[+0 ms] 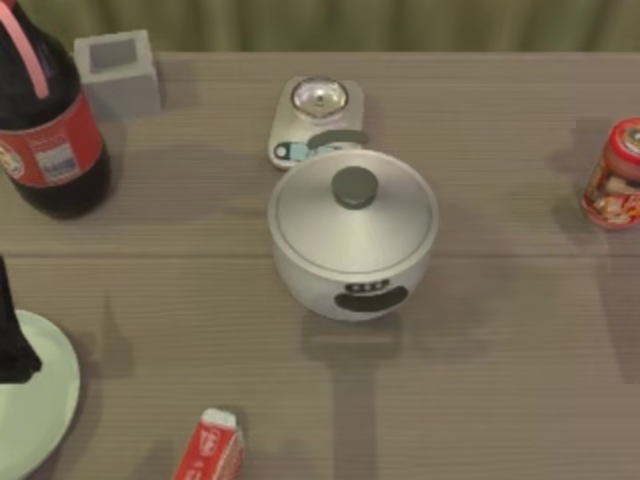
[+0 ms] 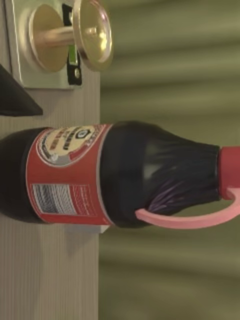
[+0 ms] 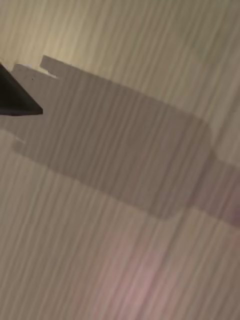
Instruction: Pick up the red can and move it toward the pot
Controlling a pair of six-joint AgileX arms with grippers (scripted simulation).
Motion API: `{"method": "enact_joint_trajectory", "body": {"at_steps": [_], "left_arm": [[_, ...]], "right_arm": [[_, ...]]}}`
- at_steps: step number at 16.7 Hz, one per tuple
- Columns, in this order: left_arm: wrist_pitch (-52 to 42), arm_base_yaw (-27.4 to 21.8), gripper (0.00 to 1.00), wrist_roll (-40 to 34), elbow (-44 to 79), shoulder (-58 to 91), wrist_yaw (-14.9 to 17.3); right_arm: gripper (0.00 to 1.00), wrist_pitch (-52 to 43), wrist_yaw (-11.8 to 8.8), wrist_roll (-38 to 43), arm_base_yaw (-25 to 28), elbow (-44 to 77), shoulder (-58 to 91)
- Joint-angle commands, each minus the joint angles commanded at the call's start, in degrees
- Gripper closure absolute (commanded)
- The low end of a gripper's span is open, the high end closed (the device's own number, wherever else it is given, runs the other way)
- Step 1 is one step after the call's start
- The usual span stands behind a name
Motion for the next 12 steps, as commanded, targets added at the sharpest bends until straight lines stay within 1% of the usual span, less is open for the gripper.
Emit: {"method": "enact_joint_trajectory", "body": {"at_steps": [4, 7, 9, 12], "left_arm": [[0.00, 0.00, 0.00, 0.00, 0.00, 0.00, 0.00], [0.00, 0.00, 0.00, 0.00, 0.00, 0.00, 0.00], [0.00, 0.00, 0.00, 0.00, 0.00, 0.00, 0.00], [0.00, 0.00, 0.00, 0.00, 0.00, 0.00, 0.00]], "right_arm": [[0.00, -9.58, -0.48, -6.11, 0.72, 21.26, 19.40], [0.00, -13.96, -0.94, -9.78, 1.34, 34.42, 30.47], [0.00, -15.66, -1.23, -11.65, 1.72, 41.11, 35.89], [0.00, -16.75, -1.53, -13.27, 2.09, 46.65, 40.42]]}}
